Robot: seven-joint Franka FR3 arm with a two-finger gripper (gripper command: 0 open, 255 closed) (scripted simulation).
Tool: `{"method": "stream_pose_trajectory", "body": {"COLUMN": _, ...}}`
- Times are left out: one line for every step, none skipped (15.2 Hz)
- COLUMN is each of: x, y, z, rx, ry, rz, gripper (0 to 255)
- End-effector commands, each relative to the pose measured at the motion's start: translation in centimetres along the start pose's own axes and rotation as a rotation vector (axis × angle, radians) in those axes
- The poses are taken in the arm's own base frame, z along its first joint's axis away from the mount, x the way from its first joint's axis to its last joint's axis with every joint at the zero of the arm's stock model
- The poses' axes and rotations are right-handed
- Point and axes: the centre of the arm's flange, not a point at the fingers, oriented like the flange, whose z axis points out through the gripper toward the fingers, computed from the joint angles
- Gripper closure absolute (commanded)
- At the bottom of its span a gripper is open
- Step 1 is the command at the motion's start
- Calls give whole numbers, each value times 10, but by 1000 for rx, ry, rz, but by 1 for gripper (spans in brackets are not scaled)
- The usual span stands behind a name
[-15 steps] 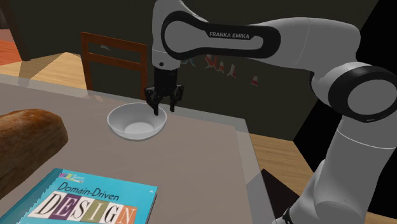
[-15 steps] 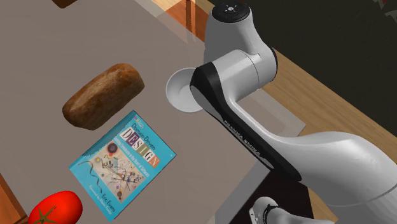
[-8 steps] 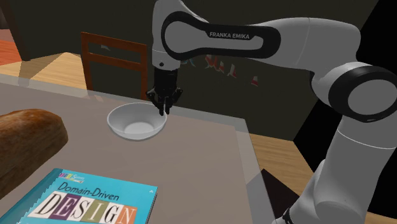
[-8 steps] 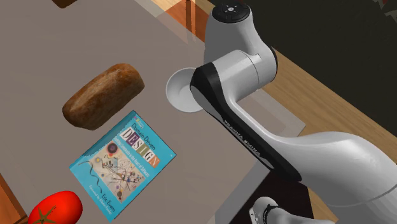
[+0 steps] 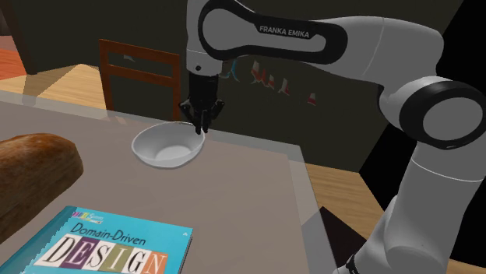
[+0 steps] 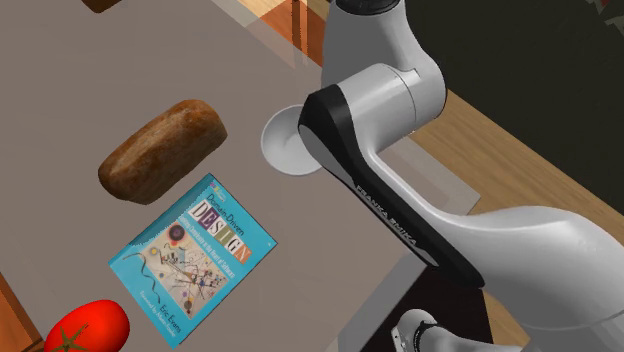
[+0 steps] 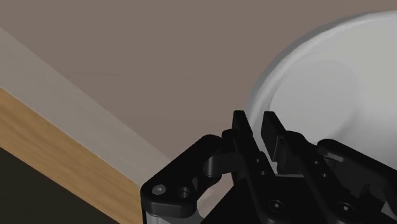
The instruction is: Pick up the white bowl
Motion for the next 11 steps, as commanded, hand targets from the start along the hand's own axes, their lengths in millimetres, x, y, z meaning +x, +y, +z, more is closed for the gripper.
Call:
{"method": "stream_pose_trajectory", "body": {"x": 0, "y": -1, "z": -12, "rx": 0, "ry": 0, "rz": 0, "gripper": 255}}
{"method": "stream_pose_trajectory", "body": {"x": -1, "y": -1, "z": -17, "rx": 0, "ry": 0, "rz": 0, "gripper": 255}}
{"method": "stream_pose_trajectory", "body": {"x": -1, "y": -1, "z": -22, "rx": 0, "ry": 0, "rz": 0, "gripper": 255}}
{"method": "stream_pose_trajectory", "body": {"x": -1, "y": -1, "z": -27, "rx": 0, "ry": 0, "rz": 0, "gripper": 255}}
{"method": "stream_pose_trajectory", "body": {"x": -1, "y": -1, "z": -33, "rx": 0, "ry": 0, "rz": 0, "gripper": 255}}
{"method": "stream_pose_trajectory", "body": {"x": -1, "y": -1, "z": -38, "rx": 0, "ry": 0, "rz": 0, "gripper": 255}}
{"method": "stream_pose_trajectory", "body": {"x": -2, "y": -1, "z": -43, "rx": 0, "ry": 0, "rz": 0, "gripper": 255}}
{"method": "stream_pose_trajectory", "body": {"x": -2, "y": -1, "z": -48, "rx": 0, "ry": 0, "rz": 0, "gripper": 255}}
{"method": "stream_pose_trajectory", "body": {"x": -2, "y": -1, "z": -54, "rx": 0, "ry": 0, "rz": 0, "gripper": 255}}
{"method": "stream_pose_trajectory", "body": {"x": -2, "y": -1, "z": -55, "rx": 0, "ry": 0, "rz": 0, "gripper": 255}}
{"method": "stream_pose_trajectory", "body": {"x": -2, "y": -1, "z": -55, "rx": 0, "ry": 0, "rz": 0, "gripper": 255}}
